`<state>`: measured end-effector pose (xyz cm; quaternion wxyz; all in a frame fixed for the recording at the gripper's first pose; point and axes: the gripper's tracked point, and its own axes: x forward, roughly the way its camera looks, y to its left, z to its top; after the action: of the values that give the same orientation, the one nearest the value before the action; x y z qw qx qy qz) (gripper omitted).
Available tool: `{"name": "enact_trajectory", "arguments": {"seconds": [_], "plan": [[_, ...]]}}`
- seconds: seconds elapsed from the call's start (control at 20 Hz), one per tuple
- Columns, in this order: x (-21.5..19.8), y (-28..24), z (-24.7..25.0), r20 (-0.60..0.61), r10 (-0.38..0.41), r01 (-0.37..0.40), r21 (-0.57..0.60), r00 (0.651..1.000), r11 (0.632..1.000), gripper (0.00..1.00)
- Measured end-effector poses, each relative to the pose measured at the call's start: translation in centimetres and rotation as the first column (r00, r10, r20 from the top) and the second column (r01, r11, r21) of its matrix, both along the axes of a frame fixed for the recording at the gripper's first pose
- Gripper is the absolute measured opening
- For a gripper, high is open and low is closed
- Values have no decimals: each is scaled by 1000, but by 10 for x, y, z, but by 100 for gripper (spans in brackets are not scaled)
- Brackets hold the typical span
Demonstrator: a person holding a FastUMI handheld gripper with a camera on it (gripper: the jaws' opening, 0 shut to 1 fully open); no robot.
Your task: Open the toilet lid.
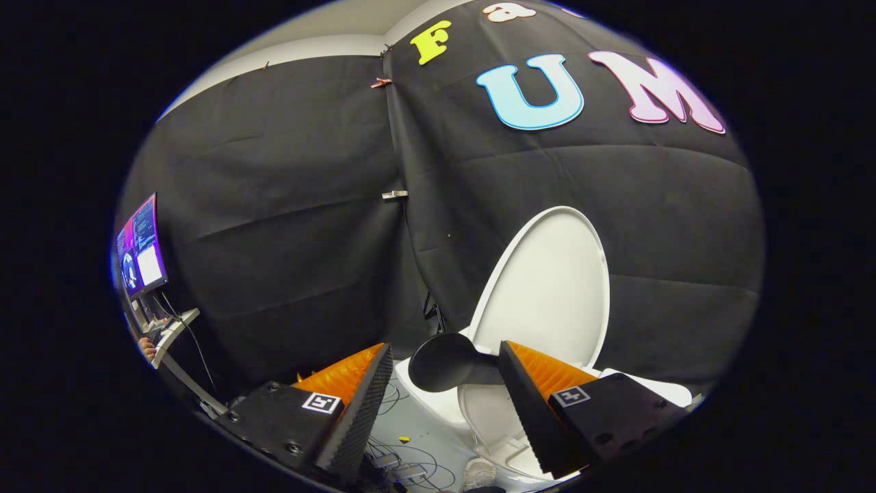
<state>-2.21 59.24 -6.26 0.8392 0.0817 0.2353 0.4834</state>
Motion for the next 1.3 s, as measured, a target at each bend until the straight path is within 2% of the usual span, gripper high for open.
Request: {"name": "enact_trajectory", "arguments": {"seconds": [0.15, 0.4, 0.6, 0.7, 0.9, 1.05, 1.2, 1.3], "plan": [[10, -12, 15, 89, -37, 35, 20, 995, 999, 99], [0, -30, 51, 175, -43, 22, 117, 984, 993, 98], [6, -71, 83, 309, -112, 68, 148, 944, 987, 98], [14, -99, 97, 329, -149, 100, 160, 932, 982, 99], [36, -180, 120, 343, -277, 221, 194, 898, 956, 98], [62, -250, 106, 369, -370, 346, 133, 852, 929, 98], [79, -320, 90, 390, -458, 463, 87, 799, 882, 98], [89, -365, 81, 406, -524, 544, 77, 749, 836, 98]]}}
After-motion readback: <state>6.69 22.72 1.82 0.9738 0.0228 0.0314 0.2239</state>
